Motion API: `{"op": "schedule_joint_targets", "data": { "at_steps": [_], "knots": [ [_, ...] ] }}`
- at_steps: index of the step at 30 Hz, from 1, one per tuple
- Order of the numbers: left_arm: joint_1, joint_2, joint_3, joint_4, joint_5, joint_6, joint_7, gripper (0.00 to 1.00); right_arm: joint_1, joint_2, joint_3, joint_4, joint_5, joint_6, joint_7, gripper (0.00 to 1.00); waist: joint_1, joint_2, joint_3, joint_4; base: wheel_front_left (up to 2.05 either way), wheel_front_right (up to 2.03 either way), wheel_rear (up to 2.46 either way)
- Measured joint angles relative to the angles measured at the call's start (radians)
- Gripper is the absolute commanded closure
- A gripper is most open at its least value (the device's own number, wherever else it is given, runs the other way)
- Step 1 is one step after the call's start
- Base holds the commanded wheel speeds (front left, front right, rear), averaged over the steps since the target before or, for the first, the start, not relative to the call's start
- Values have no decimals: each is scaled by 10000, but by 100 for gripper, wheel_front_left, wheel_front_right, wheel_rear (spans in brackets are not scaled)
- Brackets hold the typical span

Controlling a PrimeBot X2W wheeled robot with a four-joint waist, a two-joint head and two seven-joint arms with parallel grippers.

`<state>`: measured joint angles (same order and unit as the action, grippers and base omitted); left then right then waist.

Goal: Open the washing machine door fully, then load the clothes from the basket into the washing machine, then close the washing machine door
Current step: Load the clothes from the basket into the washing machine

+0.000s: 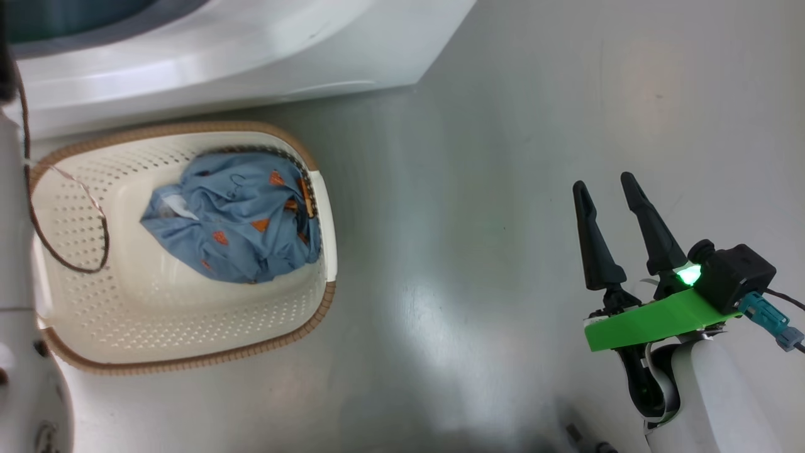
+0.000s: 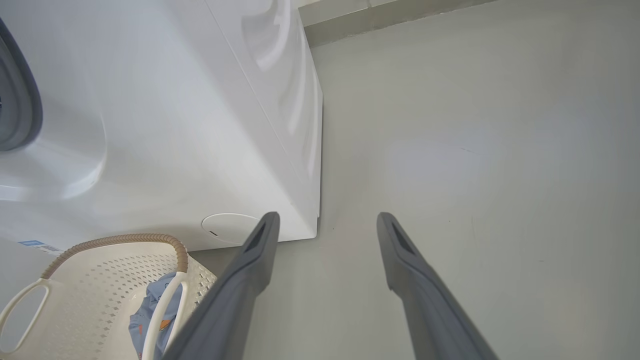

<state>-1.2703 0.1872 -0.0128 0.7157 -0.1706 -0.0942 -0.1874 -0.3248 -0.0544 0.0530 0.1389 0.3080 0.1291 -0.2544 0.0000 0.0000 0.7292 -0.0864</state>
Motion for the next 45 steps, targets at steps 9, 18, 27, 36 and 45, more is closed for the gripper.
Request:
{"op": "schedule_joint_targets", "data": {
  "at_steps": [9,18,27,36,45],
  "knots": [
    [-1041,268,-230,769,4,-161,-4,100,-3,2,150,-113,48,0,0,0,1,0,633,-158,0,0,0],
    [-2286,734,-531,1016,-6,-259,-476,100,-39,4,337,-171,130,0,0,0,0,0,1138,-434,0,0,0],
    [-2978,959,-780,1862,-211,-324,-301,100,-58,8,443,-155,174,0,0,0,0,0,1301,-650,0,0,0],
    [-3155,1016,-1093,2675,-604,-330,142,84,-87,10,437,-71,174,0,0,0,0,0,1230,-659,0,0,0],
    [-2833,982,-1308,3014,-589,-320,-443,0,-172,12,422,61,192,0,0,0,1,0,774,-606,0,0,0]
  ]
}}
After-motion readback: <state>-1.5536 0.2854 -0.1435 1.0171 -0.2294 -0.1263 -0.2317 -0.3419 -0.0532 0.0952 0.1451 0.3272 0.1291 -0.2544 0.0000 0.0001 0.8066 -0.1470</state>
